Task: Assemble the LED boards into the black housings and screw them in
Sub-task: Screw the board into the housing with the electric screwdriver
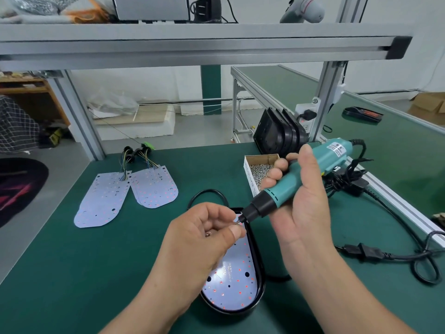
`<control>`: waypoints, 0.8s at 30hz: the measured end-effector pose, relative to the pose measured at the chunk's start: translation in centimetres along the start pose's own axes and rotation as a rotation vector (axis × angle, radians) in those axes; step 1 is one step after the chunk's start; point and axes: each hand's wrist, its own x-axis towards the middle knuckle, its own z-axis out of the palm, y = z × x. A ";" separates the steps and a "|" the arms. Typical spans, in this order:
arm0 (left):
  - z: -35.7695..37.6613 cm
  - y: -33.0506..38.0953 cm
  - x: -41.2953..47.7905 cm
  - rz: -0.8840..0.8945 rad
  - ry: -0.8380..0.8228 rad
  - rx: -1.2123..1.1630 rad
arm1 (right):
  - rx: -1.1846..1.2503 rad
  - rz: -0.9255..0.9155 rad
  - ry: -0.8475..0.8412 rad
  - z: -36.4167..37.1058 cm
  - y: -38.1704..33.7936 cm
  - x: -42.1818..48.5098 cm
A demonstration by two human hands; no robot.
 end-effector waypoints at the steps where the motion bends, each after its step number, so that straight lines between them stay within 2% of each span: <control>1: 0.0 0.0 0.0 0.006 -0.006 0.004 | 0.014 -0.003 0.005 -0.1 -0.1 0.1; 12: -3.8 0.4 1.8 0.012 0.023 -0.073 | 0.062 -0.002 0.024 -1.0 0.1 0.9; 17: -2.8 -0.7 1.2 0.109 0.065 0.163 | 0.074 -0.034 -0.021 -0.9 0.3 0.8; 19: -2.3 -1.1 1.1 0.116 0.063 0.184 | 0.079 -0.046 -0.019 -0.9 0.3 0.9; 24: -2.3 -0.9 1.3 0.000 0.026 -0.029 | 0.058 -0.048 -0.025 -0.7 0.6 0.6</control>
